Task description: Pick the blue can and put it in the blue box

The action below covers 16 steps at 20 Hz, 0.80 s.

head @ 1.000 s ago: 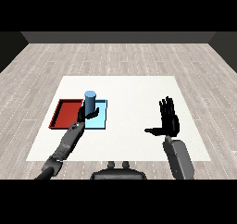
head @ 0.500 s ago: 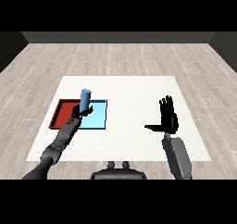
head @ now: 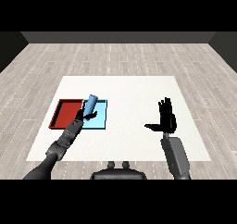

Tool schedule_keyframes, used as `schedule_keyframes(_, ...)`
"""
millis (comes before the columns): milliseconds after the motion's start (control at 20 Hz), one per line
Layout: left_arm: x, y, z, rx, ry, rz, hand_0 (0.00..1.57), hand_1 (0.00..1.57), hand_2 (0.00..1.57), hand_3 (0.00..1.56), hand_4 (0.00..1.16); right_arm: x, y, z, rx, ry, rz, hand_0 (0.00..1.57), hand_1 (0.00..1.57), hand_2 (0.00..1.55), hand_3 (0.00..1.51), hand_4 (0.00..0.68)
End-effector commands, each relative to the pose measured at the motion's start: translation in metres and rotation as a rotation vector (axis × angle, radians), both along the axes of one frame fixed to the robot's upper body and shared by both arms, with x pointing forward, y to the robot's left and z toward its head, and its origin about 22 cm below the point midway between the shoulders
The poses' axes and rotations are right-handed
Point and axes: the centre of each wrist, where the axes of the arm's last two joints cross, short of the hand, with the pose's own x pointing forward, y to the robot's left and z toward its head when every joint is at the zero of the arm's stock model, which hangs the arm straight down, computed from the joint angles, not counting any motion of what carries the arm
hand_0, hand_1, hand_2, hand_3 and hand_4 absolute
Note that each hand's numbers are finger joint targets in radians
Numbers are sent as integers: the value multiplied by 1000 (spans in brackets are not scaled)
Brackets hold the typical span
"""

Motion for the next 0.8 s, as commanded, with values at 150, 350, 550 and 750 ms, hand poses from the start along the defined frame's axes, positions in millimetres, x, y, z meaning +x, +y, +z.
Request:
schedule_keyframes(150,-11,15,-10,-135,162,61,1571,1571,1487,0,633,-6,3,-12,21,-9,-1,0,0,0,0,0)
schedule_keyframes(350,-10,-5,-14,-4,203,16,0,0,0,0,588,0,2,-18,19,-10,6,0,0,0,0,0)
schedule_keyframes(550,-18,2,-21,56,111,95,0,0,0,0,0,-5,-8,-9,34,-25,26,0,0,0,0,0)
schedule_keyframes(750,-10,14,-8,38,-145,204,0,0,0,0,0,-10,6,1,50,-32,43,0,0,0,0,0)
